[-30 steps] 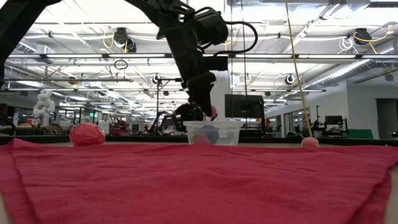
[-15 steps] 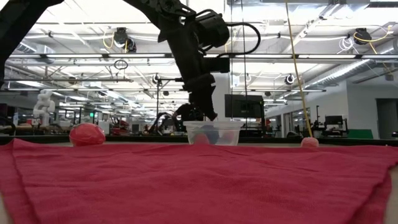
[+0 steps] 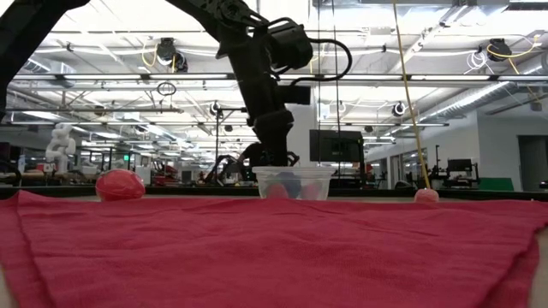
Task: Pick and placing Produce into tupperware
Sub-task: Put the red and green dragon fruit into the transparent bin
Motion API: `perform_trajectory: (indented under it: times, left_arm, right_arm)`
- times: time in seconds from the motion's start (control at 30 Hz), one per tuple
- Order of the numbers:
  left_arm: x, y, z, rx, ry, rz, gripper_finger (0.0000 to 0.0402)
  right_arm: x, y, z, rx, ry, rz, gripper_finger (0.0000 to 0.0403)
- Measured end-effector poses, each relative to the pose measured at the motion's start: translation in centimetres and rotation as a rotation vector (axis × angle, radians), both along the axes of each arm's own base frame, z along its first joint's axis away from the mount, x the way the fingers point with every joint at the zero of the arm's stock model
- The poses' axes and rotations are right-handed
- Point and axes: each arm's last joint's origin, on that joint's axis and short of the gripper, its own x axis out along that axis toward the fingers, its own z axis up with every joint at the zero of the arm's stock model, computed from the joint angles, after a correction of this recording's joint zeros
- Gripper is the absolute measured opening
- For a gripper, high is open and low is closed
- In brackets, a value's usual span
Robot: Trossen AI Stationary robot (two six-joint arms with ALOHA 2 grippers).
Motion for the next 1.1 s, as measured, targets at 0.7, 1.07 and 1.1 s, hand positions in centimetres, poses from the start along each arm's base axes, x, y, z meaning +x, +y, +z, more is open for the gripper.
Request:
perform_trajectory:
  times: [0.7, 1.07, 1.1]
  left_arm:
    - [-0.4, 1.7, 0.2, 0.147, 0.029, 0.072, 0.031]
    - [-2.5, 1.8, 4.1, 0.216, 0.024, 0.13, 0.031]
    - [-3.0, 2.0, 4.7, 0.221, 0.027, 0.154, 0.031]
  right_arm:
    - [0.0, 0.0, -0.5, 0.011, 0.054, 0.0, 0.022]
    - [0.0, 0.0, -0.7, 0.012, 0.071, 0.0, 0.022]
    - [0.0, 0.0, -0.7, 0.012, 0.069, -0.001, 0.022]
